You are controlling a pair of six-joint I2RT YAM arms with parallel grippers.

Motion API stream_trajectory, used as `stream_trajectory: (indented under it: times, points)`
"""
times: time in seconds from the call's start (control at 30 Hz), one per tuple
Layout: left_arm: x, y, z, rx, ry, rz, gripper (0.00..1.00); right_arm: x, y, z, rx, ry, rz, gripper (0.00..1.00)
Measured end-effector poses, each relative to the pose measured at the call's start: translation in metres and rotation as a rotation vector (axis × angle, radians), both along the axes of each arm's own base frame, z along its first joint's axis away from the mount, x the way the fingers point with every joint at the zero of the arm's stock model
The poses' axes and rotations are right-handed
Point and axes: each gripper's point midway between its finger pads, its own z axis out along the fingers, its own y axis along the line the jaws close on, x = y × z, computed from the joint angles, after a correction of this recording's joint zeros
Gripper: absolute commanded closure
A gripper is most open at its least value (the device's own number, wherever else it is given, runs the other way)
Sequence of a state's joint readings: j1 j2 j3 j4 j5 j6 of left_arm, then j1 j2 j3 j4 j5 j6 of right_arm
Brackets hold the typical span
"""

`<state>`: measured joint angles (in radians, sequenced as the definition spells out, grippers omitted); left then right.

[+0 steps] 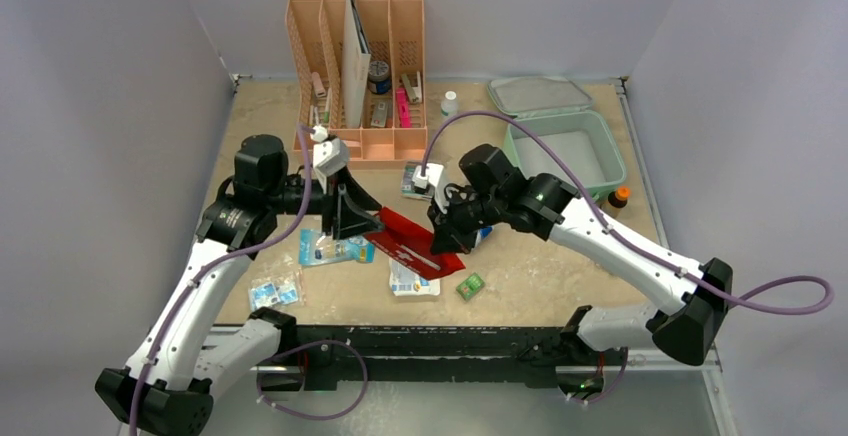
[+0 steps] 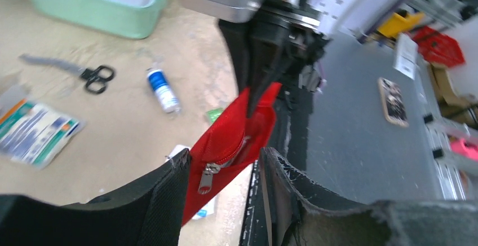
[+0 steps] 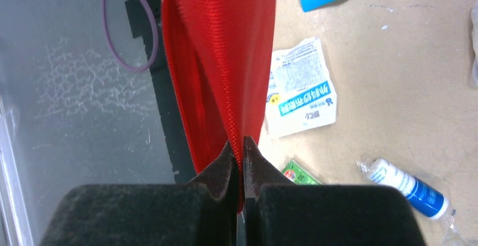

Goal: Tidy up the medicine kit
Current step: Place the medical item at the medicine pouch.

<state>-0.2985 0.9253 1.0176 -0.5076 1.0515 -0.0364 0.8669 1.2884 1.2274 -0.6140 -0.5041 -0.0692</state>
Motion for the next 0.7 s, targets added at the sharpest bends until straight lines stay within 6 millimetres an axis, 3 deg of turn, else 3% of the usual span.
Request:
stream_trajectory:
  times: [0.1,0.23,0.47,0.7]
  points:
    - [-0.021,-0.003,0.002,-0.028,-0.056,-0.113,0.50,-0.003,-0.006,0.003,-0.016,-0.003,0.023,1.00]
    - [-0.035,-0.002,0.007,-0.047,-0.133,-0.182,0.48,-0.001,-0.016,0.012,-0.015,-0.011,0.033,1.00]
    - [-0.041,-0.004,0.005,-0.060,-0.191,-0.256,0.46,-0.005,-0.026,0.037,0.022,-0.015,0.088,1.00]
    - [-0.040,-0.005,-0.004,-0.054,-0.175,-0.288,0.47,-0.014,-0.031,0.049,0.049,-0.003,0.139,1.00]
